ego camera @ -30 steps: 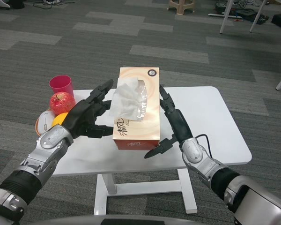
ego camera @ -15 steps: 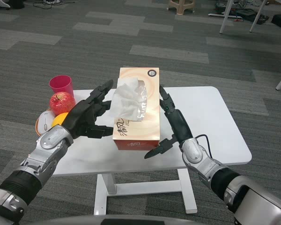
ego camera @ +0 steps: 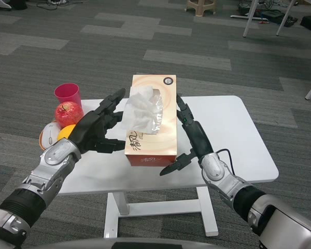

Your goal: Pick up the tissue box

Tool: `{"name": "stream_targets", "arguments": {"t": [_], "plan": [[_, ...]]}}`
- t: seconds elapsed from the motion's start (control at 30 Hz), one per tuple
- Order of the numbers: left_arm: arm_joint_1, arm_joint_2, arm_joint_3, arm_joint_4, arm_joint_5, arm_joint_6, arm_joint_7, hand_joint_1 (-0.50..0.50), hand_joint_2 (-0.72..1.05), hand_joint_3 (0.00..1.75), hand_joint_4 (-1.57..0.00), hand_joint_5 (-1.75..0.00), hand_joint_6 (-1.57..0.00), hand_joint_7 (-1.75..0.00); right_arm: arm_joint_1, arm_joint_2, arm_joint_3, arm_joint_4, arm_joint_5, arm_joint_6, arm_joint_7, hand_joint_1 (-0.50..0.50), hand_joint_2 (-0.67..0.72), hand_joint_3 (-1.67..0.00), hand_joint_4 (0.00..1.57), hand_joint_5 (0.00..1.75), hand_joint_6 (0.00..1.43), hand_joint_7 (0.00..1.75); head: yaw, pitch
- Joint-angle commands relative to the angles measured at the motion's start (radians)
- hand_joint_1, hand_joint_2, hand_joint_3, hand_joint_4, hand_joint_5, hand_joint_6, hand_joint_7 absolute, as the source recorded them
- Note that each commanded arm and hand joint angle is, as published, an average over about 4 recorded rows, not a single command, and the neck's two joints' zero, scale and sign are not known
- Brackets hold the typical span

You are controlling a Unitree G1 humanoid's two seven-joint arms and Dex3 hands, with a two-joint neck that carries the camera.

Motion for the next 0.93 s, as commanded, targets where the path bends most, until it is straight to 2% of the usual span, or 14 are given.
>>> {"name": "stream_targets", "arguments": {"t": [0.03,0.2,0.33,0.83,0.93], "plan": [[-0.003,-0.015,-0.012,-0.021,-0.009,-0.009,-0.012,0.5,1.05,0.17,0.0,-0.92,0.0,0.0,0.004,0.012,0.006,-0.02,-0.015,-0.007,0.014,-0.46,0.03,-0.24,0.23,0.0,0.03,0.07,0.001,0.003],[-0.003,-0.015,-0.016,-0.022,-0.008,-0.009,-0.012,0.5,1.05,0.17,0.0,-0.87,0.0,0.0,0.004,0.013,0.002,-0.018,-0.015,-0.007,0.013,-0.46,0.03,-0.24,0.23,0.0,0.03,0.07,0.002,0.008],[-0.003,-0.014,-0.026,-0.022,-0.009,-0.008,-0.012,0.5,1.05,0.17,0.0,-0.92,0.0,0.0,0.004,0.015,-0.002,-0.013,-0.015,-0.007,0.011,-0.46,0.03,-0.24,0.23,0.0,0.03,0.07,0.002,0.012],[-0.003,-0.013,-0.027,-0.024,-0.009,-0.009,-0.012,0.5,1.05,0.15,0.0,-0.92,0.0,0.0,0.004,0.014,-0.003,-0.015,-0.015,-0.007,0.011,-0.46,0.01,-0.2,0.23,0.0,0.03,0.07,0.002,0.008],[-0.003,-0.013,-0.026,-0.024,-0.009,-0.009,-0.012,0.5,1.05,0.17,0.0,-0.86,0.0,0.0,0.004,0.014,-0.004,-0.016,-0.015,-0.007,0.011,-0.46,0.03,-0.24,0.23,0.0,0.03,0.07,0.002,0.009]]}}
